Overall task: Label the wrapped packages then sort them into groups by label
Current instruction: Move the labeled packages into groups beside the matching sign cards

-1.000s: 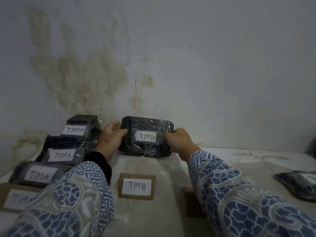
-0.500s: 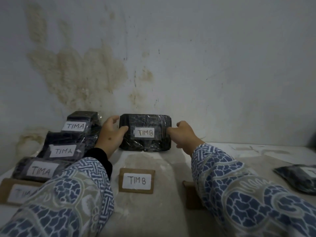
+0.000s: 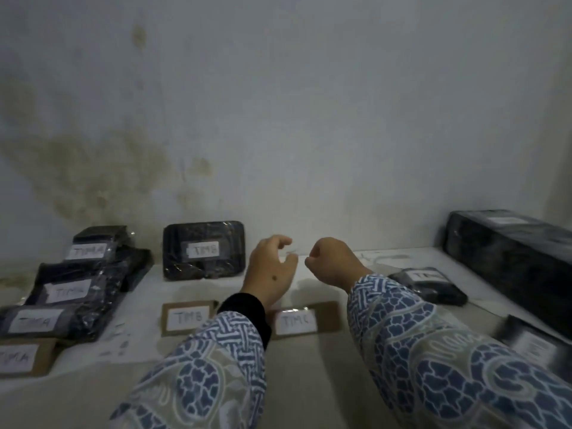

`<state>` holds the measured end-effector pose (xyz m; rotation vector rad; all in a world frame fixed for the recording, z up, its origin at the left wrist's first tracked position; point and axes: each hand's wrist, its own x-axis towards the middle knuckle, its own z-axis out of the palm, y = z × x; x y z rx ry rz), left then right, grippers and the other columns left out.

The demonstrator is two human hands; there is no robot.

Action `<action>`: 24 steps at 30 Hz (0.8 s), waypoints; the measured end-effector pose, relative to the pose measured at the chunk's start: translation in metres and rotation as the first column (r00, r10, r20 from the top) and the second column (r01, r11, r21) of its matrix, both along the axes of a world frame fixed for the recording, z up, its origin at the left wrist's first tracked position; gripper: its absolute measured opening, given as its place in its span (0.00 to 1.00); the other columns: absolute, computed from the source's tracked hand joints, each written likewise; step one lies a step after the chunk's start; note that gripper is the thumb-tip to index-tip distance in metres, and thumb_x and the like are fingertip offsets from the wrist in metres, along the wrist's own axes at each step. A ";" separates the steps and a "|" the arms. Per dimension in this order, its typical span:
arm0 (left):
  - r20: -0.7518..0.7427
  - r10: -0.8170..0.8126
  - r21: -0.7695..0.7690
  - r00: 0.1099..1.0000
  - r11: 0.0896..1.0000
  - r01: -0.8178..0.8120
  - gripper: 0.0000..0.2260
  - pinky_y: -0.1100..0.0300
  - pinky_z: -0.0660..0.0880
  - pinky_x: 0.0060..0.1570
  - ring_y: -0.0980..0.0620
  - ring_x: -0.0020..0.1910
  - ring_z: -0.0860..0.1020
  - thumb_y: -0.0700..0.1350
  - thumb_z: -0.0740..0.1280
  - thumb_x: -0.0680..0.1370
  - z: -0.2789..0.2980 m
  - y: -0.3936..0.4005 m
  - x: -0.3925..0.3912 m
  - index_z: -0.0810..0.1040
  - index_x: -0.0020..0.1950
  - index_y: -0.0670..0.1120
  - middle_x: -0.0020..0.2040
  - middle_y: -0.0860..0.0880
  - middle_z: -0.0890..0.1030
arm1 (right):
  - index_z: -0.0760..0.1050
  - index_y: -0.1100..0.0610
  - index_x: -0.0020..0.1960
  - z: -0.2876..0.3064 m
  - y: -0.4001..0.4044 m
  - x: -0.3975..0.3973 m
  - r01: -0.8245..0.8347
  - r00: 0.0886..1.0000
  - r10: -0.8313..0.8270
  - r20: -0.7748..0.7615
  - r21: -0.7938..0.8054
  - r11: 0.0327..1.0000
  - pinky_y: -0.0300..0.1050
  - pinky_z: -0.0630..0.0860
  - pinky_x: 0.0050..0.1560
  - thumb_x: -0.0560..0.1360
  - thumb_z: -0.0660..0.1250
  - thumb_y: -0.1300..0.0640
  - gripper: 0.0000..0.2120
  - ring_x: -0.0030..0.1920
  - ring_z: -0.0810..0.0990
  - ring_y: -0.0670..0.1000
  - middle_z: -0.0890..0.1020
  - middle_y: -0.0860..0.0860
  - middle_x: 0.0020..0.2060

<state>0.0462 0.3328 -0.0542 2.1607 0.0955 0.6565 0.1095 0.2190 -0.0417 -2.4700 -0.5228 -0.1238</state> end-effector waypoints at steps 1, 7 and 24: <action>-0.018 -0.033 0.006 0.999 0.999 0.034 0.14 0.60 0.65 0.63 0.48 0.63 0.72 0.41 0.63 0.77 -0.007 -0.027 -0.002 0.74 0.62 0.42 0.63 0.44 0.74 | 0.75 0.62 0.42 -0.001 -0.022 -0.006 0.024 1.000 -0.024 0.003 -0.018 1.000 0.46 0.72 0.46 0.73 0.62 0.56 0.09 0.47 0.78 0.59 0.79 0.58 0.41; -0.163 -0.146 -0.219 0.976 0.970 0.108 0.13 0.54 0.71 0.63 0.47 0.60 0.74 0.44 0.63 0.76 -0.038 -0.146 -0.018 0.75 0.60 0.46 0.62 0.46 0.76 | 0.75 0.60 0.50 -0.015 -0.137 -0.035 0.266 0.963 -0.255 0.084 -0.171 0.949 0.52 0.73 0.56 0.74 0.61 0.51 0.13 0.56 0.76 0.61 0.80 0.59 0.51; -0.426 -0.153 0.302 0.892 0.905 0.299 0.26 0.45 0.50 0.73 0.48 0.72 0.62 0.60 0.53 0.78 -0.084 -0.256 -0.050 0.64 0.72 0.49 0.72 0.50 0.66 | 0.63 0.63 0.71 -0.062 -0.295 -0.071 0.518 0.833 -0.461 -0.307 0.137 0.844 0.53 0.67 0.67 0.70 0.72 0.51 0.35 0.66 0.70 0.59 0.70 0.59 0.69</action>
